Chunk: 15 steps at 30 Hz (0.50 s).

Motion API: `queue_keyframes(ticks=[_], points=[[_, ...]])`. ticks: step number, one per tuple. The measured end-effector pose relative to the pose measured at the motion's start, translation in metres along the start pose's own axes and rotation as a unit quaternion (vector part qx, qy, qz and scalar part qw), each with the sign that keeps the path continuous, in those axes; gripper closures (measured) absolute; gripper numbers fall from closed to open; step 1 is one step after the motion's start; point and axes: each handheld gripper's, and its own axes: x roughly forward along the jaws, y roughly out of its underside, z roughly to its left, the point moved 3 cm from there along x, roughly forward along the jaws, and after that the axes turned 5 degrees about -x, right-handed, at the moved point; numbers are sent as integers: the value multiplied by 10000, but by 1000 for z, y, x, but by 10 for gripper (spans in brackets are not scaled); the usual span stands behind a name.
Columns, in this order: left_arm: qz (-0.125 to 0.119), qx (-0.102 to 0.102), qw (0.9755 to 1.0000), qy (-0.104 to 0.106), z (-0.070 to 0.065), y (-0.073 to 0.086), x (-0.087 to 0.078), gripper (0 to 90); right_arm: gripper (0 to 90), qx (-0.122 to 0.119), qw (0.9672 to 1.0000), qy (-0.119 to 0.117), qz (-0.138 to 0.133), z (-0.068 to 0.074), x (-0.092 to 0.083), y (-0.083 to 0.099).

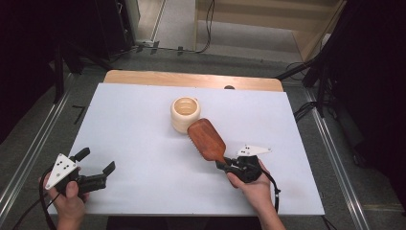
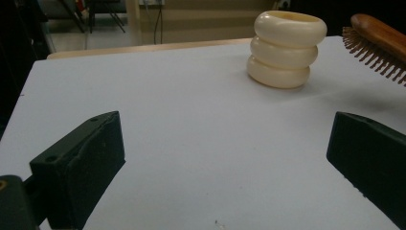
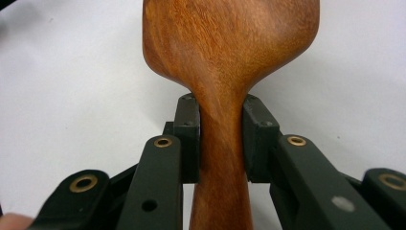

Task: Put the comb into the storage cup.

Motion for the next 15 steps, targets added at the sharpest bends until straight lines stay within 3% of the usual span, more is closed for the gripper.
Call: queue_keyframes(ticks=[8,15], points=[[-113,32,9998,147,-20,-13,3,0,705,-202,9992,-64,-353,4,-7,-5],[-178,-30,9993,324,-34,-25,11,0,705,-411,9976,21,-557,9,-10,-9]])
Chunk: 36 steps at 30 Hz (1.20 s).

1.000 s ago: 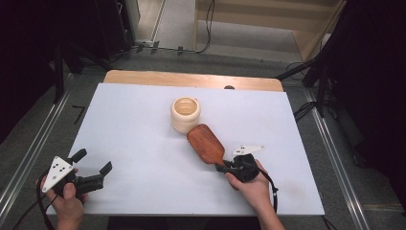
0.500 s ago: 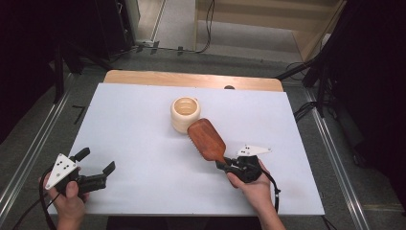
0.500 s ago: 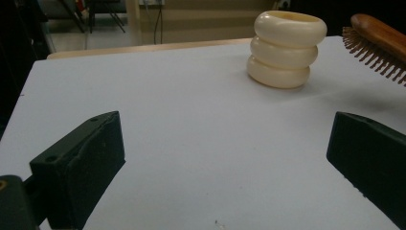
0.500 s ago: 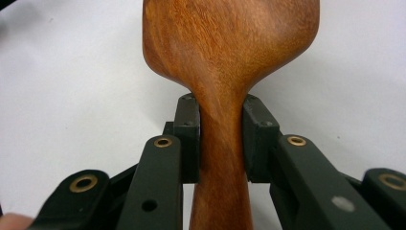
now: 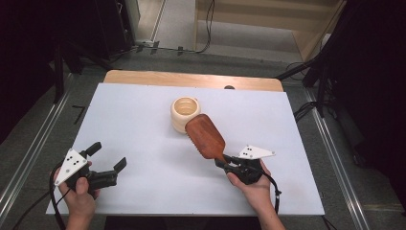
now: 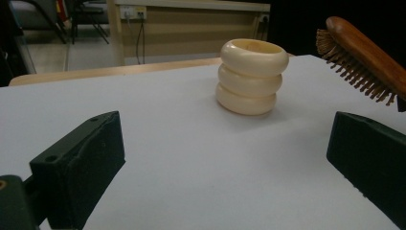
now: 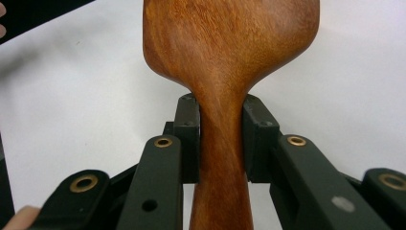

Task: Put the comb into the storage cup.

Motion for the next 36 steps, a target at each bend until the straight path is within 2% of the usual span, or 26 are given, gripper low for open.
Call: queue_keyframes(ticks=[5,10,16,19,22,23,25,26,31,36], points=[[5,-2,9999,144,-11,-7,12,0,705,-64,9998,-2,-162,2,-1,-4],[28,108,9998,142,-23,-15,24,0,705,-142,9995,-39,-264,4,-1,-6],[57,225,9990,392,-45,-26,41,0,705,-236,9990,-94,-376,9,1,-8],[59,226,9980,595,-59,-31,52,0,705,-289,9984,-132,-467,13,1,-10],[73,191,9972,716,-65,-34,58,0,705,-345,9979,-140,-531,14,1,-11],[73,163,9963,842,-73,-36,65,0,705,-358,9978,-142,-546,15,1,-11],[92,158,9960,874,-76,-38,68,0,705,-382,9975,-152,-572,15,0,-12],[128,189,9951,966,-83,-40,74,0,706,-373,9974,-144,-593,15,0,-12],[177,200,9932,1136,-96,-44,86,0,705,-356,9970,-175,-670,15,0,-13],[199,92,9912,1307,-105,-45,97,0,705,-413,9961,-208,-748,19,0,-15]])
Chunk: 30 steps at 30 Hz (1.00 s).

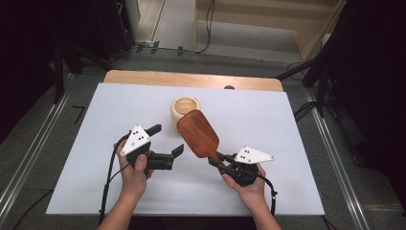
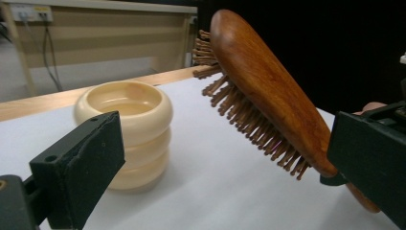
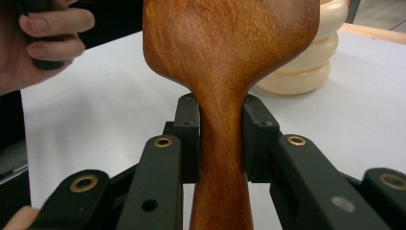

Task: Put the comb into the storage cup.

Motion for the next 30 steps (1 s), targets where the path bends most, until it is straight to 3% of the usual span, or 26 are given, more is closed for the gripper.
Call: queue_keyframes(ticks=[5,13,17,22,25,30], points=[[77,-70,9998,191,-7,-2,13,0,705,26,9999,-51,-127,3,2,-3],[44,-235,9991,346,-12,-5,22,0,705,-140,9994,-96,-298,11,4,-8],[-5,-438,9977,515,-16,-6,27,0,705,-147,9993,-101,-343,15,6,-9],[-64,-451,9963,734,-24,-9,31,0,705,-172,9989,-110,-413,20,10,-10],[-17,-391,9970,671,-29,-10,35,3,705,-181,9987,-113,-472,24,12,-11],[112,-407,9982,429,-35,-9,40,117,705,-186,9980,-110,-602,29,13,-13]])
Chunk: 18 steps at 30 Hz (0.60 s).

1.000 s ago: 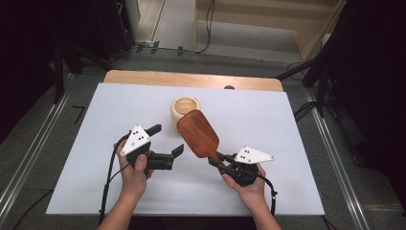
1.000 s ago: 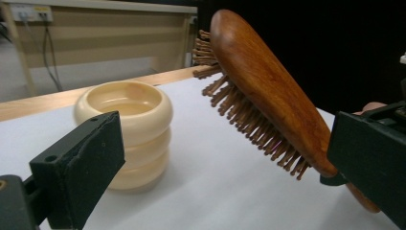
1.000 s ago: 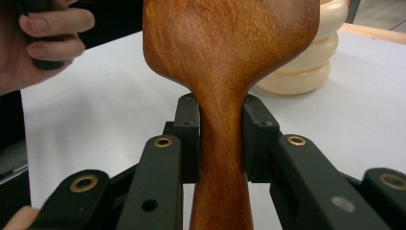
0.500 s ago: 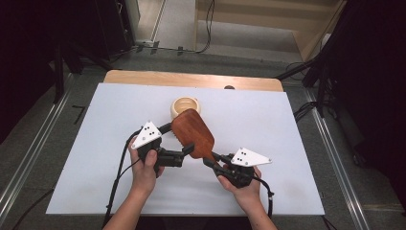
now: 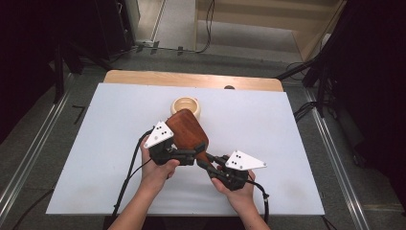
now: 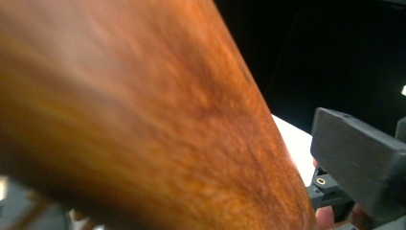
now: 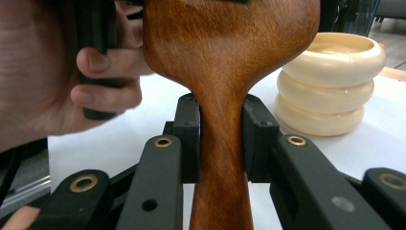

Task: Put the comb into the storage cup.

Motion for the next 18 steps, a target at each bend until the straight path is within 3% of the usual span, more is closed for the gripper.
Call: queue_keyframes(ticks=[6,11,18], points=[[101,-131,9999,13,1,1,2,237,705,-9,9999,129,-76,1,0,1],[197,-465,9979,405,8,-3,0,334,705,51,9998,144,-134,-2,1,4],[127,-607,9963,593,10,-7,-5,362,705,-84,9996,176,-198,1,1,3]])
